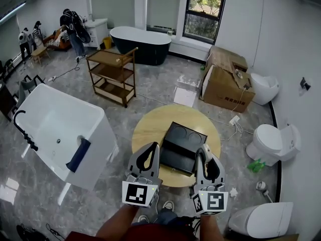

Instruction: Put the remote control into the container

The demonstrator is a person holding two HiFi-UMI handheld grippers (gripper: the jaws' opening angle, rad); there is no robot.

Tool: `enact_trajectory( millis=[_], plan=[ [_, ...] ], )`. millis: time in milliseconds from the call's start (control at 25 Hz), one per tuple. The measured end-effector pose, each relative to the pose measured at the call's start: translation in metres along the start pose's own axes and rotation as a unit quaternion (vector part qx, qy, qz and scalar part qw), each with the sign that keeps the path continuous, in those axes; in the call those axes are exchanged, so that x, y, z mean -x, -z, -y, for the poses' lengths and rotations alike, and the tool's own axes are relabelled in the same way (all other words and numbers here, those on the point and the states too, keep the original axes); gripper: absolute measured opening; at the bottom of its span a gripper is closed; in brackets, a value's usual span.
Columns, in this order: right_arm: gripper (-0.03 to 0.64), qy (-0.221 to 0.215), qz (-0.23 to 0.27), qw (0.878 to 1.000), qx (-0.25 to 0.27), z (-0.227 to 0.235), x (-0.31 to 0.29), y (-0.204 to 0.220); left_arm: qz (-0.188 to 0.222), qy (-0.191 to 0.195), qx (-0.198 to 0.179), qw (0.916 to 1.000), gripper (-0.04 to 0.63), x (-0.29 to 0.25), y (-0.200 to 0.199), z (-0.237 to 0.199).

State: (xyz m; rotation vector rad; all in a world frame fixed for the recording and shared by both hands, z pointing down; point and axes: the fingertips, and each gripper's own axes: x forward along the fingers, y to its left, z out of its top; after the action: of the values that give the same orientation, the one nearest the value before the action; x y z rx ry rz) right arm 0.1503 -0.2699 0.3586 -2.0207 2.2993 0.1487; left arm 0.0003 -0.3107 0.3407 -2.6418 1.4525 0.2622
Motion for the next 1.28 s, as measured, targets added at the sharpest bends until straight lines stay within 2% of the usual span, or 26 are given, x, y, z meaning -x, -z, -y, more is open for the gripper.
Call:
enact_trajectory(
  millis=[440,680,840,960,1280],
  plan=[
    [0.118,-0.028,0.004,1.0,-0.011,0.064,-0.054,0.006,0.002,-0.02,-0.012,0.9997,0.015,-0.075,0.01,0.022],
    [0.117,-0.03,0.001,0.999,-0.022,0.069,-0.074,0.009,-0.009,-0.026,-0.015,0.9995,0.015,-0.088,0.017,0.016],
    [0.117,-0.026,0.001,0.999,-0.019,0.065,-0.083,0.008,0.0,-0.024,-0.021,0.9995,0.015,-0.098,0.016,0.007],
    [0.117,-0.022,-0.004,1.0,-0.017,0.062,-0.091,0.011,0.029,-0.032,0.002,0.9991,0.015,-0.104,0.013,-0.004],
    [0.118,-0.025,-0.028,0.999,-0.016,0.051,-0.112,0.03,0.031,-0.027,0.01,0.9991,0.015,-0.109,0.025,-0.019]
  ],
)
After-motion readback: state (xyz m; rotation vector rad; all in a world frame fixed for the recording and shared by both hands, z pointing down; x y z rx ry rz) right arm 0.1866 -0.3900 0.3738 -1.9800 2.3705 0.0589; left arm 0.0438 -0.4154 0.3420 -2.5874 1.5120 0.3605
